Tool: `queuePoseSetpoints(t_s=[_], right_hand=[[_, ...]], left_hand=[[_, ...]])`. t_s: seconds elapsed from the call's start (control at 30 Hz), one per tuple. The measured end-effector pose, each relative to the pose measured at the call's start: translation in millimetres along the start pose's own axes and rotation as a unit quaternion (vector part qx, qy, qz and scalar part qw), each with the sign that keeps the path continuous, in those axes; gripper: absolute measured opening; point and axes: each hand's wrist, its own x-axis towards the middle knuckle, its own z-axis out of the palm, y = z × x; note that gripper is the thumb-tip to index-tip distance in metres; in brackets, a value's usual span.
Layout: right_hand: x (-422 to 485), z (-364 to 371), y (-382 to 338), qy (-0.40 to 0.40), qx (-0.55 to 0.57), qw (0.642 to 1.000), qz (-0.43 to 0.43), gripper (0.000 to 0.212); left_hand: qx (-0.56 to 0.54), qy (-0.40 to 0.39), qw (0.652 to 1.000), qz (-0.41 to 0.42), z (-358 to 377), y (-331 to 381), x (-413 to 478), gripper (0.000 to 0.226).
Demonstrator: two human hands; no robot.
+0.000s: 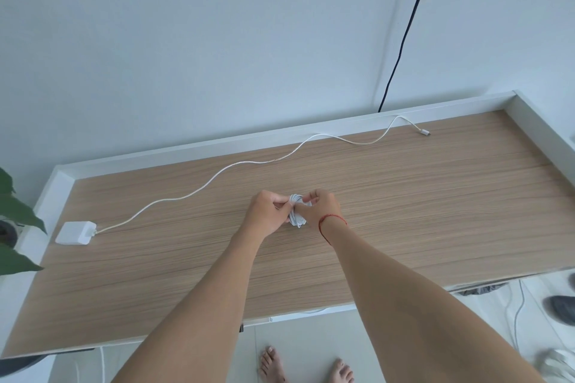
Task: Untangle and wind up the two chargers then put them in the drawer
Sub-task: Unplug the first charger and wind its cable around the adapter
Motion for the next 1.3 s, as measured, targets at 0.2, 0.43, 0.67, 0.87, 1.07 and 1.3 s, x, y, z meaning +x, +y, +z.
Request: queuePoseSetpoints(t_s=[0.2, 0.43, 0.67, 0.87, 1.07, 1.3], right_hand=[[5, -7, -6, -0.027, 0.088, 0.993, 0.071, 0.019], [8, -12, -5, -0.033, 0.111, 0.990, 0.083, 0.019], [9, -12, -4, -0.022, 0.124, 0.989, 0.081, 0.020], [11, -11, -2, -0.029, 0.070, 0.995, 0.060, 0.004], [11, -18, -5, -0.049, 0.044, 0.997, 0.038, 0.016], [12, -5, -5, -0.068, -0.004, 0.998, -0.003, 0.031]], left_hand=[[-0.028, -0.034, 0.999, -0.022, -3, 1, 4, 0.026], [-0.038, -0.039, 0.996, -0.069, 3, -4, 21, 0.037], [-0.024, 0.001, 0.998, -0.056, 4, -1, 22, 0.024], [0.020, 0.003, 0.998, -0.065, 10, 3, 20, 0.019], [-0.007, 0.018, 0.997, -0.078, 14, 8, 22, 0.026], [0.047, 0.075, 0.995, -0.048, 11, 2, 25, 0.021]])
